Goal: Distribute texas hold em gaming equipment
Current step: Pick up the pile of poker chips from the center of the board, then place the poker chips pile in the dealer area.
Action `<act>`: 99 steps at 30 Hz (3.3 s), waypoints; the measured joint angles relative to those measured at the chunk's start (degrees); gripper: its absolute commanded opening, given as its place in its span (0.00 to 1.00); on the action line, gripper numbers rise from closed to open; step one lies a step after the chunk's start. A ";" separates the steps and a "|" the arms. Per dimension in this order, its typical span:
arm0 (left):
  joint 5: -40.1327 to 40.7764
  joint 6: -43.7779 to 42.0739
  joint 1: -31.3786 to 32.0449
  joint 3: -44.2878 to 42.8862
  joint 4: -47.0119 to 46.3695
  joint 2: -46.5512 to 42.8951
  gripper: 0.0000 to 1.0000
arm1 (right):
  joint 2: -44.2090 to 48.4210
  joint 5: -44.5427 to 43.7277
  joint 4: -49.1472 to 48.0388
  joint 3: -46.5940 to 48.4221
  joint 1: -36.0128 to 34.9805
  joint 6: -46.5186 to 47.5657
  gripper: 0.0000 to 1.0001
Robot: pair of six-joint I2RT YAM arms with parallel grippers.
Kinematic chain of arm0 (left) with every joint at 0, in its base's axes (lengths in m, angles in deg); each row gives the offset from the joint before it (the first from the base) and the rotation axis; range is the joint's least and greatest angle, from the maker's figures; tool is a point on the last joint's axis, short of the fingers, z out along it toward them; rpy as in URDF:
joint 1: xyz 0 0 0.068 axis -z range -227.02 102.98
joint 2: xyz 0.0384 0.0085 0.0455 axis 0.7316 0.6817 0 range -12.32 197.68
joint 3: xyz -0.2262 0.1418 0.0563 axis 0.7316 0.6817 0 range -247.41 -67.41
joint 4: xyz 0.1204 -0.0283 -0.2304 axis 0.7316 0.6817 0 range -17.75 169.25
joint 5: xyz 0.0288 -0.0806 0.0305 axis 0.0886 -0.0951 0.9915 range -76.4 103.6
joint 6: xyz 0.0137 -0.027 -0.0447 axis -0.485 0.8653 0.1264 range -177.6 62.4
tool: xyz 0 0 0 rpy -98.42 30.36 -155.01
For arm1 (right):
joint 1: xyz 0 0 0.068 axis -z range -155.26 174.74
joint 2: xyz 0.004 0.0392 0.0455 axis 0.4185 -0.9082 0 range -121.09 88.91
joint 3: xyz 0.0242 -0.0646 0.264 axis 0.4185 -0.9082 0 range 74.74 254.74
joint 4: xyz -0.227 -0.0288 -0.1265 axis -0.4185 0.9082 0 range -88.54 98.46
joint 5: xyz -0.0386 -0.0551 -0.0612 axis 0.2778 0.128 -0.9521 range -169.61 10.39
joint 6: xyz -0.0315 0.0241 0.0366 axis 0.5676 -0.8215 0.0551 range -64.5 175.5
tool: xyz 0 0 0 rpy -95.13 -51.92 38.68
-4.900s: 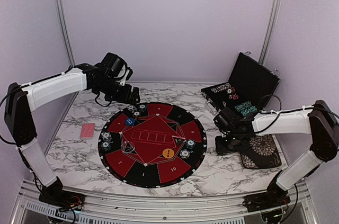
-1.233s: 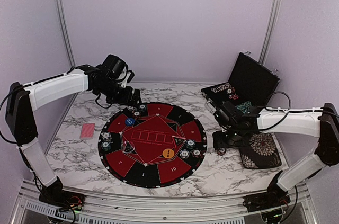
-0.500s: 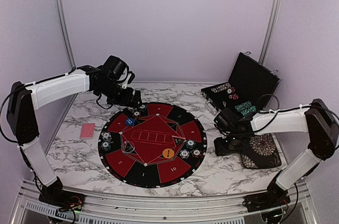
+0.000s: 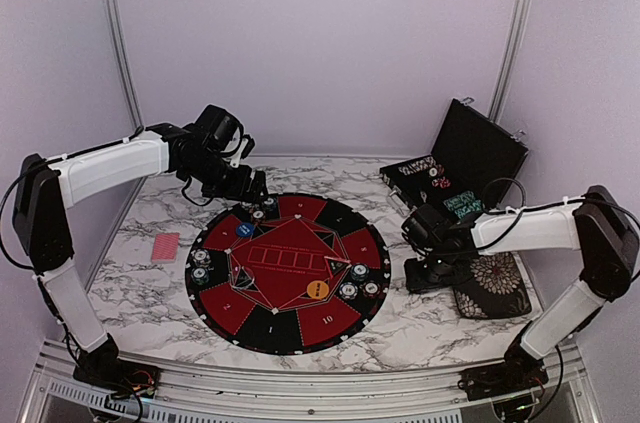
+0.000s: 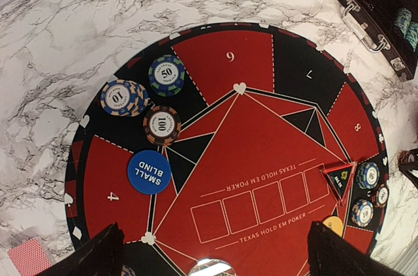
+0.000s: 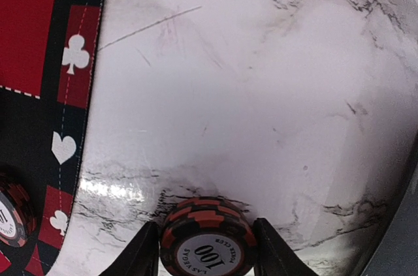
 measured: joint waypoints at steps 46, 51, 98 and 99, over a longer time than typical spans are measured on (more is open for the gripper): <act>-5.57 4.98 -8.87 14.73 -3.39 -10.69 0.99 | -13.60 -3.63 13.40 30.27 -11.34 0.81 0.28; -6.25 5.03 -10.21 17.62 -4.02 -14.27 0.99 | -21.88 -3.61 15.08 41.20 -15.80 1.99 0.28; -13.81 4.17 -14.86 21.79 -4.13 -18.03 0.99 | -50.27 1.62 19.69 73.57 -28.61 9.03 0.68; -13.75 4.07 -14.53 21.81 -4.04 -18.03 0.99 | -49.09 1.60 19.15 71.93 -28.52 9.09 0.68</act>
